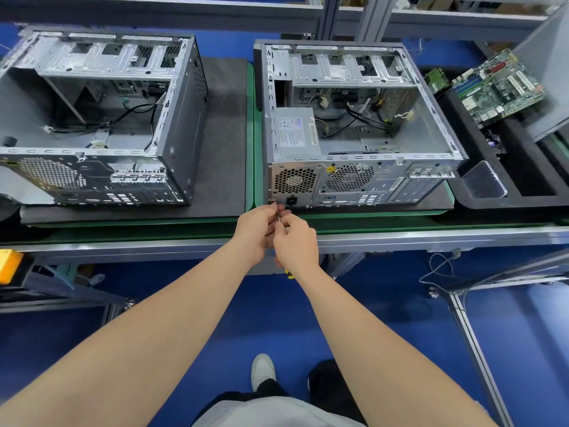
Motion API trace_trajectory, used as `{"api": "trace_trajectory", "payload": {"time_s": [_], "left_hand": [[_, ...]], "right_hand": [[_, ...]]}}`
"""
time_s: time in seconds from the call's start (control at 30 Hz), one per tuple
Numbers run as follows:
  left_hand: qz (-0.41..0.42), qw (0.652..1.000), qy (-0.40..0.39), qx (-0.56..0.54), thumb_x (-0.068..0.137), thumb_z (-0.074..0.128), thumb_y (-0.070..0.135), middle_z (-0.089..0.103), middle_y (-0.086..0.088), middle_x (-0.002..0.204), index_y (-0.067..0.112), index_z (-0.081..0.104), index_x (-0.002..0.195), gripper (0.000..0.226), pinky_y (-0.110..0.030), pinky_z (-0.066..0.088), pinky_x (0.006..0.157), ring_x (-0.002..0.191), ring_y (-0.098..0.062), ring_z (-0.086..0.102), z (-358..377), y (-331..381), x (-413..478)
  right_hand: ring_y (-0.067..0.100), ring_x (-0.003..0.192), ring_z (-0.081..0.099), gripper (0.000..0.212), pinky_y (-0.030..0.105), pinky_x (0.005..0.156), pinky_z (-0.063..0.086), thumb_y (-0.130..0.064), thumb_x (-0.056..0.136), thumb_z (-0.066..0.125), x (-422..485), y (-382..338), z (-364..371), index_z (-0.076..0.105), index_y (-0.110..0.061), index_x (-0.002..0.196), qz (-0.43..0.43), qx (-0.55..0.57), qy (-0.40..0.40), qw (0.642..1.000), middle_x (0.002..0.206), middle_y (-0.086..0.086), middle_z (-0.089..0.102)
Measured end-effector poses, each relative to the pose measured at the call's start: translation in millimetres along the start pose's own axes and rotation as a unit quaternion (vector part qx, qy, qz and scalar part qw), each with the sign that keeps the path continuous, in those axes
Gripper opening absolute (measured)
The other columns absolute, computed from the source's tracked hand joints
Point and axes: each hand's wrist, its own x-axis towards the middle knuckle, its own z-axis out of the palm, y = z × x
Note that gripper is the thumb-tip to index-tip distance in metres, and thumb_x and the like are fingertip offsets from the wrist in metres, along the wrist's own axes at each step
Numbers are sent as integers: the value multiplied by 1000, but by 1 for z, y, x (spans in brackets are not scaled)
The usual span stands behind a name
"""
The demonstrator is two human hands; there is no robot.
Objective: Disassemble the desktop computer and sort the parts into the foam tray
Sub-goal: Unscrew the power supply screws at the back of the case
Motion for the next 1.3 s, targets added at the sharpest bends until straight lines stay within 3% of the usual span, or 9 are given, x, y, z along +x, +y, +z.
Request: {"api": "trace_trajectory", "payload": {"time_s": [0.17, 0.5, 0.67, 0.77, 0.87, 0.97, 1.03, 1.17, 1.3], "left_hand": [[-28, 999, -4, -35, 102, 56, 16, 79, -8, 104, 7, 71, 115, 22, -31, 60, 58, 83, -21, 78, 2, 7, -5], [-6, 1000, 12, 12, 100, 60, 11, 80, -6, 98, 6, 72, 113, 18, -38, 63, 80, 83, -22, 77, 1, 6, 3], [-37, 999, -14, 4, 102, 55, 12, 78, -6, 84, 1, 67, 120, 24, -23, 46, 41, 48, -11, 58, -3, 13, -2], [-51, 998, -25, -14, 100, 58, 13, 75, -5, 80, 1, 69, 123, 28, -35, 57, 86, 78, -18, 65, -4, 14, 0], [-45, 998, -32, -10, 101, 56, 13, 77, -10, 105, 3, 68, 122, 26, -40, 59, 88, 102, -19, 72, -6, 13, -2], [-37, 998, -39, -20, 103, 52, 13, 77, -11, 109, 2, 65, 124, 26, -33, 55, 61, 80, -17, 71, -4, 14, -3], [-32, 999, -29, -30, 103, 53, 12, 77, -12, 109, 1, 65, 124, 27, -35, 57, 72, 81, -19, 65, -3, 12, -1], [-31, 998, -11, -53, 100, 60, 16, 78, -10, 101, 0, 68, 122, 28, -29, 59, 75, 77, -17, 73, 3, 9, -1], [-17, 997, 37, -61, 97, 69, 19, 80, -8, 99, 5, 73, 114, 22, -36, 60, 84, 93, -21, 74, 9, 3, 1]], "right_hand": [[31, 70, 71, 23, 50, 69, 63, -21, 105, 52, 1, 1, -3, 66, -18, 87, -3, 13, 6, 1000, 77, 3, 72], [23, 45, 67, 17, 32, 43, 56, -22, 103, 61, 2, 2, -3, 70, -14, 90, 67, 159, -39, 984, 71, 7, 74], [10, 41, 47, 36, 20, 32, 31, -35, 112, 47, 0, 8, -10, 68, -9, 97, 236, 543, -237, 770, 69, 8, 61], [5, 36, 34, 34, 19, 29, 26, -33, 113, 42, 1, 12, -8, 60, -11, 95, 247, 616, -280, 693, 64, 1, 52], [9, 37, 33, 32, 23, 31, 25, -30, 113, 41, 3, 7, -5, 57, -12, 92, 237, 536, -251, 771, 62, 1, 49], [17, 39, 41, 29, 23, 38, 31, -24, 106, 39, 2, 4, -5, 61, -6, 99, 180, 336, -169, 909, 64, 6, 55], [21, 41, 54, 32, 26, 37, 41, -22, 106, 36, 0, 1, -4, 63, -7, 98, 97, 164, -104, 976, 70, 9, 63], [32, 85, 67, 29, 36, 62, 49, -25, 110, 41, 1, 0, -1, 66, -10, 106, -30, -107, -5, 994, 96, 15, 69], [35, 92, 66, 26, 42, 73, 54, -25, 108, 46, 2, -2, 2, 67, -9, 108, -53, -118, 22, 991, 99, 16, 70]]}}
